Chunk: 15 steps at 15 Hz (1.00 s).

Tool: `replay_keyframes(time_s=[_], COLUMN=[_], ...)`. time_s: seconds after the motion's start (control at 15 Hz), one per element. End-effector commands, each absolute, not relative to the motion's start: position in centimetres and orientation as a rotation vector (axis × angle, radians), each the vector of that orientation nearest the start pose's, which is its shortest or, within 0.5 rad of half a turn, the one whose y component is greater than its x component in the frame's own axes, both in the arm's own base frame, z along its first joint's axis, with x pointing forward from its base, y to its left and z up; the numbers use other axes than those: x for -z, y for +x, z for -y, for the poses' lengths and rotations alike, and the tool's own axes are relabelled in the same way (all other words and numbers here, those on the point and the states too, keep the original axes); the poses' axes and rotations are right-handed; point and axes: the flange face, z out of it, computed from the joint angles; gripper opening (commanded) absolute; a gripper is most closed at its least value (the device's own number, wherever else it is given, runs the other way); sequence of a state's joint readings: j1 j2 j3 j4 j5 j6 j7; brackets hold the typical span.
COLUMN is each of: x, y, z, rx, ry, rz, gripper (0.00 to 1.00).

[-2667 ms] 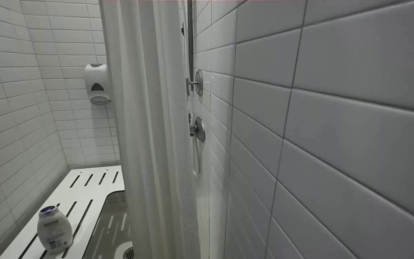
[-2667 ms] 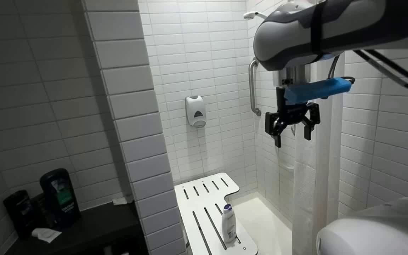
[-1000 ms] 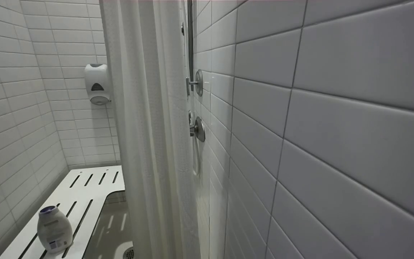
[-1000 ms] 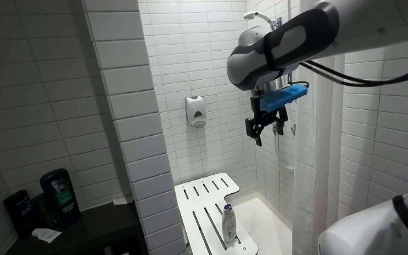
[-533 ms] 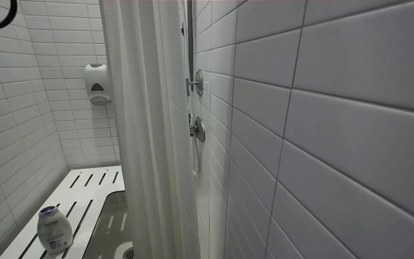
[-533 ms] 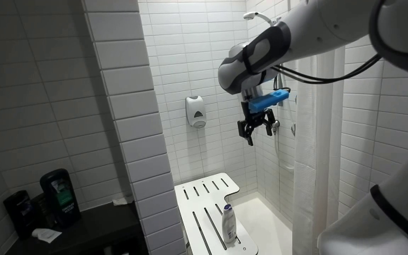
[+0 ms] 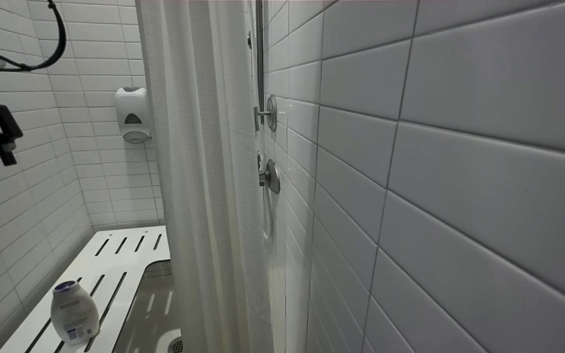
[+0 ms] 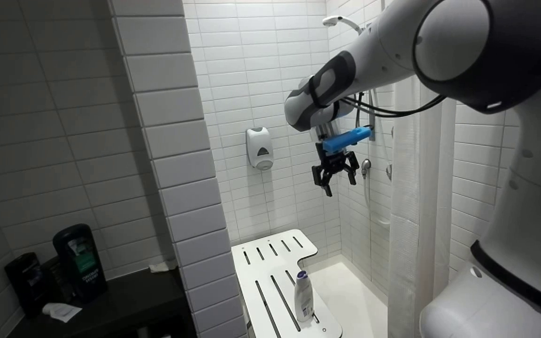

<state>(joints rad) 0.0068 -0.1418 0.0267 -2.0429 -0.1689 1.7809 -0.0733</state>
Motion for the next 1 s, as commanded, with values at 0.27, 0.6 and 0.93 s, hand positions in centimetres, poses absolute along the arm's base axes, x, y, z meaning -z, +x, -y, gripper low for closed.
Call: replay_keyframes(time_s=[0.27, 0.6, 0.93], x=[-49.4, -47.3, -43.6], y=[50.3, 53.6, 57.7], z=[-1.1, -0.5, 0.9], rx=[-0.152, -0.180, -0.291], ry=[-3.328, -3.337, -3.284], rz=[0.357, 0.488, 0.627], gripper=[1.00, 1.00, 1.00])
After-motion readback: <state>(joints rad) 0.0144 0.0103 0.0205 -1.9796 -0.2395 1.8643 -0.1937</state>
